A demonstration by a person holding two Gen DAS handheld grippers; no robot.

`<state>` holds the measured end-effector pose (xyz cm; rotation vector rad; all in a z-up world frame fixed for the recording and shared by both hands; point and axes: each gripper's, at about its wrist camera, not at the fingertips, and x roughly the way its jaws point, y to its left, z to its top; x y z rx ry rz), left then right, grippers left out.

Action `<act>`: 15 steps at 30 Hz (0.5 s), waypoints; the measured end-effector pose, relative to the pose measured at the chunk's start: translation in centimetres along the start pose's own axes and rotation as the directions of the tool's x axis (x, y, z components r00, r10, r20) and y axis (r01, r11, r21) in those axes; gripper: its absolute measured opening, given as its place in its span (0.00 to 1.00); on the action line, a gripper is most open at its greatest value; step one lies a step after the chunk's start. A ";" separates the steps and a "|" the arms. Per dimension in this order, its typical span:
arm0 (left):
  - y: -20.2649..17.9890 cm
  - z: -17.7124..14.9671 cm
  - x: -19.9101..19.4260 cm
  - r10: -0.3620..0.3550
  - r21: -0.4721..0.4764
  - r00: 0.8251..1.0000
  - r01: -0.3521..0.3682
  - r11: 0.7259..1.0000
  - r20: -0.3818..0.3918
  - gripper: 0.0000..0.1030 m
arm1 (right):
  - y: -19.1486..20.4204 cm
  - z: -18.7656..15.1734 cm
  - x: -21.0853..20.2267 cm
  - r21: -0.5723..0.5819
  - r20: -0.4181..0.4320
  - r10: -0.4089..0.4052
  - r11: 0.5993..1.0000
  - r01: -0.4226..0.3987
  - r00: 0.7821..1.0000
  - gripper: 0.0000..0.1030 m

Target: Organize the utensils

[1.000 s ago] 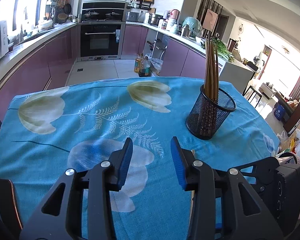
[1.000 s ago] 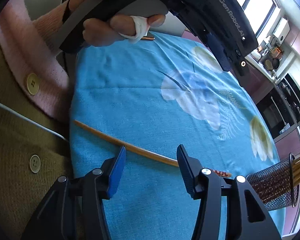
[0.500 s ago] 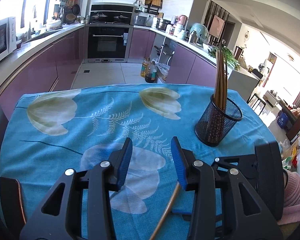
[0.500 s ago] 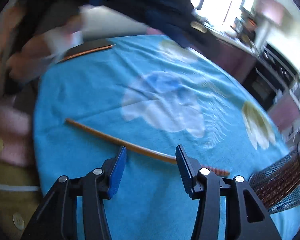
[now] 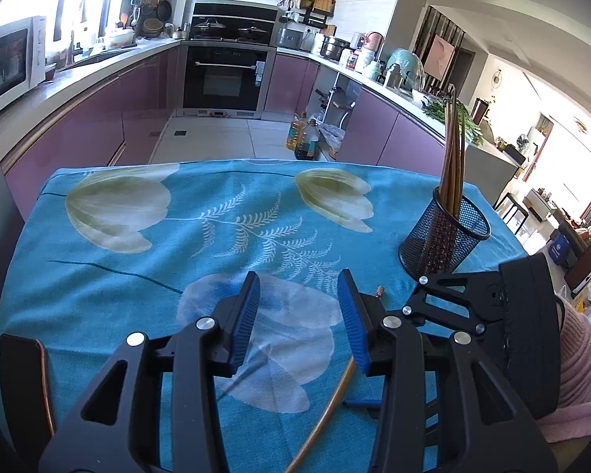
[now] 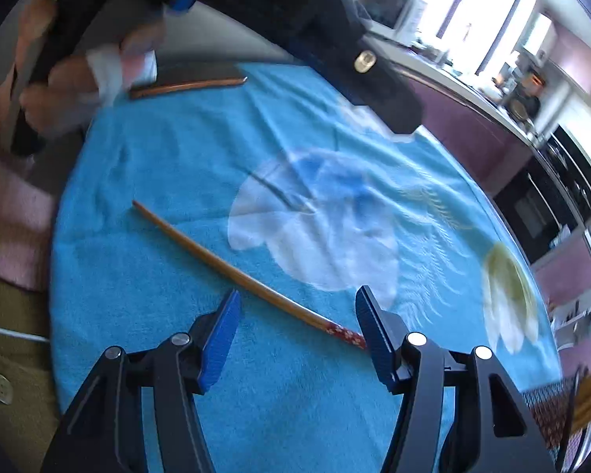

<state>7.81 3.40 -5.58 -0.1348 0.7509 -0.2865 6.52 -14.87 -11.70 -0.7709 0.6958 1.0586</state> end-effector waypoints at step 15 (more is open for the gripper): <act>1.3 -0.5 -0.5 0.005 -0.037 1.000 -0.005 0.999 0.008 0.40 | -3.9 -0.5 0.7 0.426 -0.018 0.257 0.876 -0.225 0.966 0.06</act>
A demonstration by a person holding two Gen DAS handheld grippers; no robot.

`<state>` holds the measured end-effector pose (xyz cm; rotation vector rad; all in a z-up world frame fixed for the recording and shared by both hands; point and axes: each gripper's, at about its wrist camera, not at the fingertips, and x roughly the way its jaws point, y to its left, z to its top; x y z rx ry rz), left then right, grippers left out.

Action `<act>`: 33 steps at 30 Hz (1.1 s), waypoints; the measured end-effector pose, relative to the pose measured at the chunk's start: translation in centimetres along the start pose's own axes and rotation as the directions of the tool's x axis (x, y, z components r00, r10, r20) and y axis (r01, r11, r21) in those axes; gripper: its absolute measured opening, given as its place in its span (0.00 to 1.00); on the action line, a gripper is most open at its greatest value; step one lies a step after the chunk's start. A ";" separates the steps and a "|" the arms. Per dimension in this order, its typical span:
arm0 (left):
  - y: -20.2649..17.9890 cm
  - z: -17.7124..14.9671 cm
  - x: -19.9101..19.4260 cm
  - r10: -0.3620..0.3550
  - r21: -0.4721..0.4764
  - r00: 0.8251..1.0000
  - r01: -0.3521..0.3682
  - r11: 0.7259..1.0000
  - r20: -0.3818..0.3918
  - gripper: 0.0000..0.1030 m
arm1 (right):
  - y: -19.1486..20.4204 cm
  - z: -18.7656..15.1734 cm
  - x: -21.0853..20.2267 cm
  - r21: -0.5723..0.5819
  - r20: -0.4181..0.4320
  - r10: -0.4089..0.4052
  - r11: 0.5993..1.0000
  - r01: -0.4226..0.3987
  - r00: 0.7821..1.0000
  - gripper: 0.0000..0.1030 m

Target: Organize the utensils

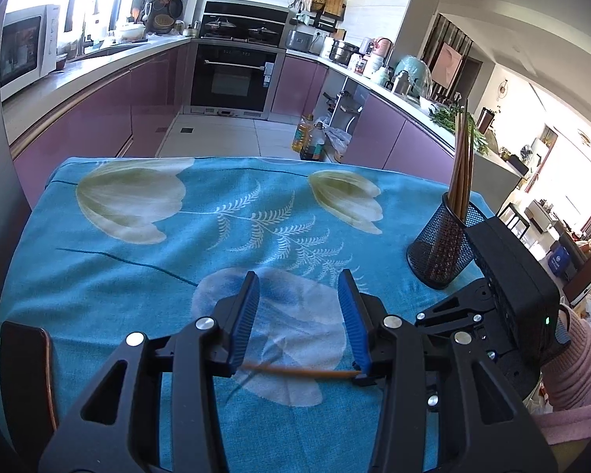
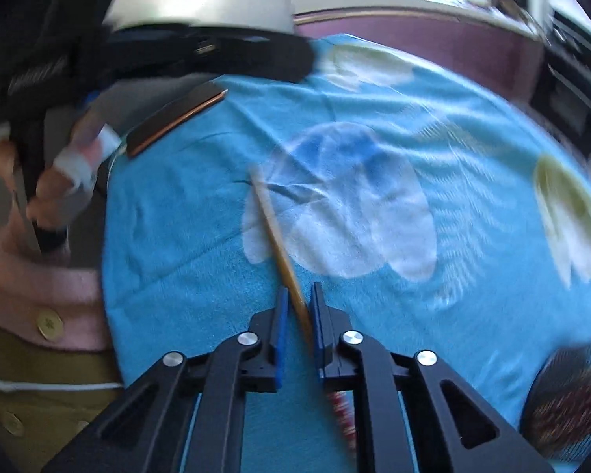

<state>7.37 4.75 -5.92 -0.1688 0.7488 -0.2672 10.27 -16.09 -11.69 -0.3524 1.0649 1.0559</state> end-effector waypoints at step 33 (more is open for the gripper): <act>-5.5 -1.3 4.0 -0.117 0.108 0.988 0.128 0.986 -0.104 0.39 | -4.1 -3.6 -7.7 0.360 0.353 -0.249 0.926 0.114 0.902 0.05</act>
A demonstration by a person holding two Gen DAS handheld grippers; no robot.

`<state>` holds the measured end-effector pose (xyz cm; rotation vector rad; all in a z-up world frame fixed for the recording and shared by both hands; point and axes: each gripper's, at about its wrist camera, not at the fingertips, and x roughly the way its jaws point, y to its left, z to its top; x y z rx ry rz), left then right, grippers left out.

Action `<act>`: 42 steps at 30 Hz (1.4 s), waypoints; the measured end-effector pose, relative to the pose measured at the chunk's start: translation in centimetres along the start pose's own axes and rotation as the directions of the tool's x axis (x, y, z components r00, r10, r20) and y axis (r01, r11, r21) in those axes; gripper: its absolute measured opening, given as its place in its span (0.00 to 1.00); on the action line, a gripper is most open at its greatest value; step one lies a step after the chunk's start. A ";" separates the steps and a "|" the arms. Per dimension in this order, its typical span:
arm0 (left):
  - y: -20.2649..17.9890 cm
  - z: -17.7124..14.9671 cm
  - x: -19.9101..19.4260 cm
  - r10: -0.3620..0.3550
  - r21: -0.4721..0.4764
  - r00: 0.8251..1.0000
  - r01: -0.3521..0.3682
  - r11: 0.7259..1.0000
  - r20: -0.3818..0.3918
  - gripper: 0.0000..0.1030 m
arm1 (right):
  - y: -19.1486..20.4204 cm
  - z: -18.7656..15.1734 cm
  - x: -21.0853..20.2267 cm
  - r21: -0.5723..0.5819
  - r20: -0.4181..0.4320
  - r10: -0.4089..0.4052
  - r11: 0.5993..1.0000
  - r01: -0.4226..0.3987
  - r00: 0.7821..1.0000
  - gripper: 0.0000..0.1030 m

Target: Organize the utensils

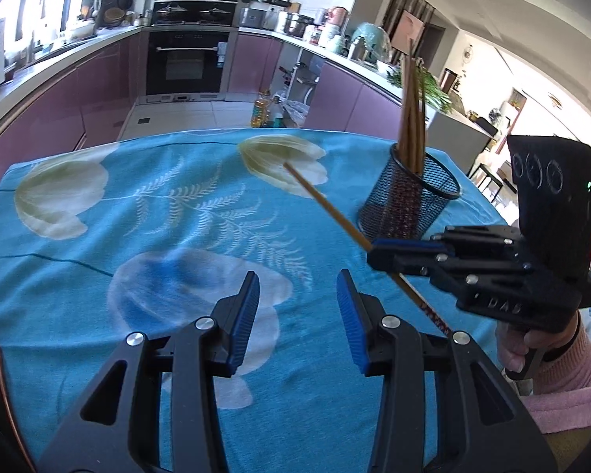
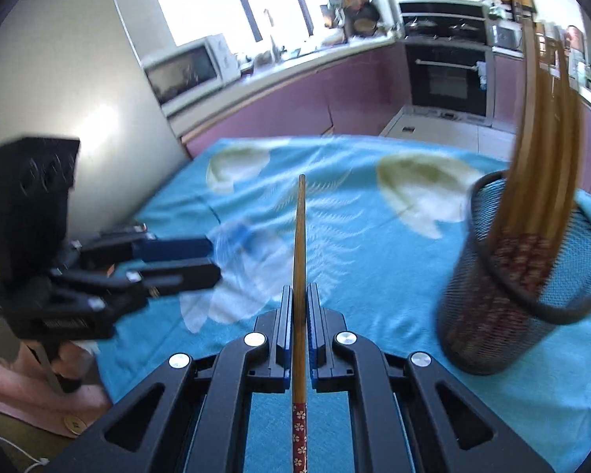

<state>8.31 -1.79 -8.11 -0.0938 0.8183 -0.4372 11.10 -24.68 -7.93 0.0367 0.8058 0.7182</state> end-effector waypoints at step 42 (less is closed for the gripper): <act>-2.5 1.7 2.8 -0.064 0.068 0.997 0.067 0.995 -0.039 0.39 | -8.4 3.0 -5.7 0.273 0.561 -0.462 0.887 0.373 0.687 0.10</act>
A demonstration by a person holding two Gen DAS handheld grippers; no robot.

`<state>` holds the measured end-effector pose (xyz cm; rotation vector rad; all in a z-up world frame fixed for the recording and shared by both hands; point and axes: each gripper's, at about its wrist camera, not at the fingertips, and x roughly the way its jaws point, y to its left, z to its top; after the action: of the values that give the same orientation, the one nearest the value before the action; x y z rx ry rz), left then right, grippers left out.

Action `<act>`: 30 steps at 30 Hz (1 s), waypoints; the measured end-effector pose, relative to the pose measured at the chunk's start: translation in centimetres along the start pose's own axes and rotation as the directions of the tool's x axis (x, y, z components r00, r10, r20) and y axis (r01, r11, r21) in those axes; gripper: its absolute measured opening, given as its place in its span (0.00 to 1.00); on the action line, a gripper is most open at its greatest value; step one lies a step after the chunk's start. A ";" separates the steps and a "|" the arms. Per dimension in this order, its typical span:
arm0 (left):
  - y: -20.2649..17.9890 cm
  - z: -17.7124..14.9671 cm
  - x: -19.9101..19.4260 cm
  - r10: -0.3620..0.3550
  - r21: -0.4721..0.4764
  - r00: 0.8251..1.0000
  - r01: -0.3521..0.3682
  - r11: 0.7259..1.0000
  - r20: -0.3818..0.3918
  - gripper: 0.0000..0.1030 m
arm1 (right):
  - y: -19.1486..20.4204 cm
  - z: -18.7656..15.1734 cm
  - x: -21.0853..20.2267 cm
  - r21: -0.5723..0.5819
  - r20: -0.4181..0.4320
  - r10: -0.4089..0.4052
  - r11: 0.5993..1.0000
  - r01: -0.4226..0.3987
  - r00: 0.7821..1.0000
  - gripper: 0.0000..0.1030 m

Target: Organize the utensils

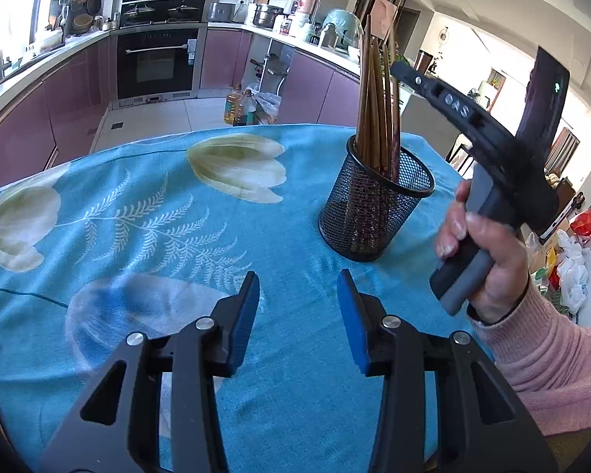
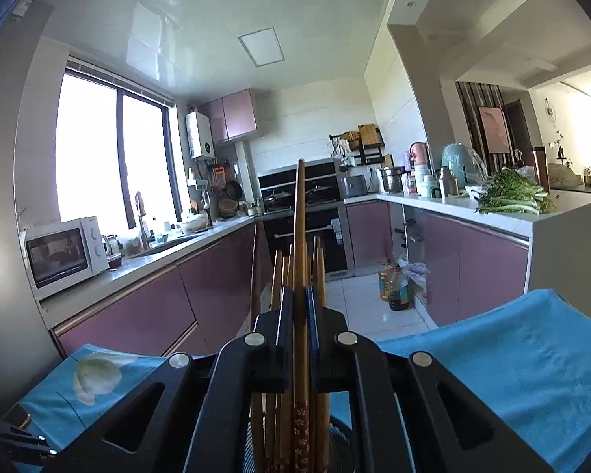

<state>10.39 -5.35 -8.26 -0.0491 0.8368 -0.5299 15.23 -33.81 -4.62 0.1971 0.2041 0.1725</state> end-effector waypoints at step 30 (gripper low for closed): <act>-2.1 -1.2 -3.6 0.231 -0.031 0.941 -0.231 0.972 0.248 0.90 | 2.8 -3.4 -9.6 -0.085 -0.149 0.069 0.993 -0.082 0.986 0.89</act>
<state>6.69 -5.32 -6.06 -0.0176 0.5860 -0.2932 4.80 -32.38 -5.48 0.1020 0.3341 0.2718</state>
